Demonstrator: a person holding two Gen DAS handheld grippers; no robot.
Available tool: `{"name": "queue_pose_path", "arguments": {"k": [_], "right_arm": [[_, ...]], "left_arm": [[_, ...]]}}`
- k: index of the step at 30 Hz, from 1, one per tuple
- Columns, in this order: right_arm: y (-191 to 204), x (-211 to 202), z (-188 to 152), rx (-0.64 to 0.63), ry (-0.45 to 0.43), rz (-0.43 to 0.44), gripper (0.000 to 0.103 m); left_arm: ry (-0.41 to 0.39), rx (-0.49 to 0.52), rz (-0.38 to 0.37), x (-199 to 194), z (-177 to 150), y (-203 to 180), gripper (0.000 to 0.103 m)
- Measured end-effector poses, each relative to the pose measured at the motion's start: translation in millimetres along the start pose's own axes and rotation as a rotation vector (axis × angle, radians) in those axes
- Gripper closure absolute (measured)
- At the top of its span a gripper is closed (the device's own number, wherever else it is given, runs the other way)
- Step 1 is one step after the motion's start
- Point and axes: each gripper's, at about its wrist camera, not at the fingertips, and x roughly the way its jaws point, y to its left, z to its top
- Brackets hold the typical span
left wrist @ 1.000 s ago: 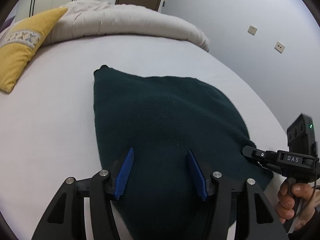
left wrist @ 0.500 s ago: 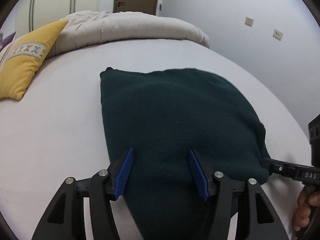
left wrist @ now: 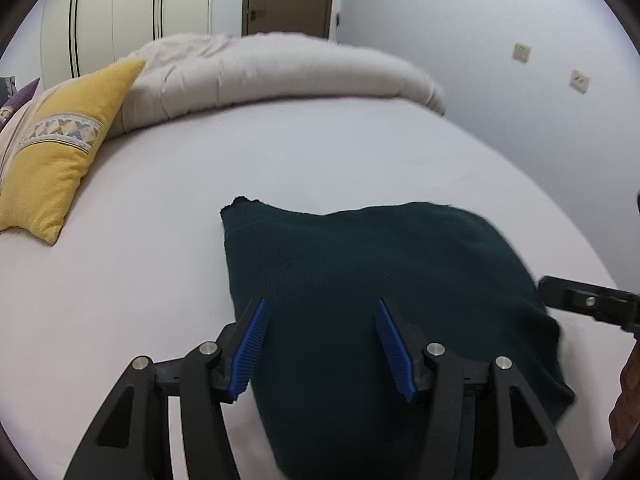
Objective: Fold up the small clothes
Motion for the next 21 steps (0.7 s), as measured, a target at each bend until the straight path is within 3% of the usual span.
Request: {"name": "queue_pose_path", "arguments": {"k": [3, 5, 7, 10, 13, 15, 17, 19, 21], "right_arm": [[-13, 48, 31, 0.020, 0.084, -0.056, 0.086], [-33, 78, 46, 0.071, 0.081, -0.033, 0.094], [-55, 80, 51, 0.136, 0.033, 0.010, 0.101], [-82, 72, 42, 0.181, -0.013, 0.051, 0.103], [-86, 60, 41, 0.188, -0.043, 0.008, 0.103], [-76, 48, 45, 0.173, -0.071, -0.062, 0.094], [-56, 39, 56, 0.128, -0.105, -0.043, 0.094], [-37, 39, 66, 0.063, -0.079, -0.014, 0.082], [-29, 59, 71, 0.030, -0.019, -0.047, 0.071]], "left_arm": [[0.068, -0.024, 0.001, 30, -3, 5, 0.038], [0.064, -0.050, -0.010, 35, -6, 11, 0.031], [0.068, -0.080, -0.046, 39, -7, 21, 0.026], [0.087, -0.095, -0.067, 46, -7, 28, 0.020], [0.088, -0.077, -0.061, 45, -5, 27, 0.020], [0.088, -0.108, -0.076, 39, -2, 34, 0.023], [0.064, -0.134, -0.070, 25, 1, 34, 0.039], [0.024, -0.110, -0.051, 16, 6, 27, 0.044], [0.052, -0.061, -0.027, 26, 6, 20, 0.044]]}}
